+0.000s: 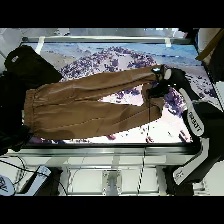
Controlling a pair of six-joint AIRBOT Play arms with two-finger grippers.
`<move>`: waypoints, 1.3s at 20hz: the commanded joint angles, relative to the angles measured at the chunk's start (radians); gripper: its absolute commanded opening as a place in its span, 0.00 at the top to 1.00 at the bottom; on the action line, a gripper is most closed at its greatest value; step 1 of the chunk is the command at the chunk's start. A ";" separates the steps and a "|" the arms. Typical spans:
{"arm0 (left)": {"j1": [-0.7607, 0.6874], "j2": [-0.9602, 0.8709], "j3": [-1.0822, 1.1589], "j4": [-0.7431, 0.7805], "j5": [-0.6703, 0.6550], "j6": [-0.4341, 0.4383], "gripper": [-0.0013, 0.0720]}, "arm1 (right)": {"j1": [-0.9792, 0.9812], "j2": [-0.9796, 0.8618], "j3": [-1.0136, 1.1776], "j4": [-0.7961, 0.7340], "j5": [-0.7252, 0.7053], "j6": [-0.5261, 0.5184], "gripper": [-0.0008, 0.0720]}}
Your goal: Fold the clothes and pants, and hang the long-sleeved shirts on hangers.
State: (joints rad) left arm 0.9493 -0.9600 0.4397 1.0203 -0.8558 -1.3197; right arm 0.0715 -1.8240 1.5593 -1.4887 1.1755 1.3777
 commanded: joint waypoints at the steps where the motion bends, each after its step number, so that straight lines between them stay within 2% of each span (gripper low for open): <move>1: 0.000 0.000 0.000 0.001 0.000 0.000 0.95 | 0.055 -0.019 0.002 -0.090 -0.043 -0.011 0.43; 8: 0.000 0.000 0.000 0.001 0.003 0.000 0.95 | 0.066 -0.020 0.002 -0.124 -0.110 -0.002 0.43; 14: 0.000 0.000 0.000 0.001 0.000 0.000 0.95 | 0.066 -0.054 0.002 -0.142 -0.032 -0.008 0.45; 15: 0.000 0.000 0.000 0.000 -0.001 0.000 0.95 | 0.066 -0.054 0.002 -0.142 -0.042 -0.008 0.56; 16: 0.000 0.000 0.000 0.001 0.000 0.000 0.95 | 0.066 -0.054 0.009 -0.142 -0.046 -0.008 0.58; 17: 0.000 0.000 0.000 0.000 0.000 0.000 0.95 | 0.065 -0.055 0.022 -0.143 -0.051 -0.007 0.68; 18: 0.000 0.000 0.000 0.000 -0.001 0.000 0.95 | 0.063 -0.054 0.041 -0.153 -0.051 -0.007 0.85; 19: 0.000 0.000 0.000 0.000 0.000 0.000 0.95 | 0.058 -0.054 0.071 -0.165 -0.042 -0.007 0.97; 22: 0.000 0.001 0.002 0.000 0.000 0.000 0.95 | 0.031 -0.054 0.214 -0.180 0.050 -0.006 0.97; 26: 0.000 0.001 0.072 0.000 -0.003 0.000 0.95 | -0.062 -0.054 0.431 -0.193 0.263 -0.011 0.97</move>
State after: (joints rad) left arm 0.9489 -0.9596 0.4706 1.0218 -0.8600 -1.3197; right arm 0.0650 -1.8771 1.8576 -1.6695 1.2854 1.3693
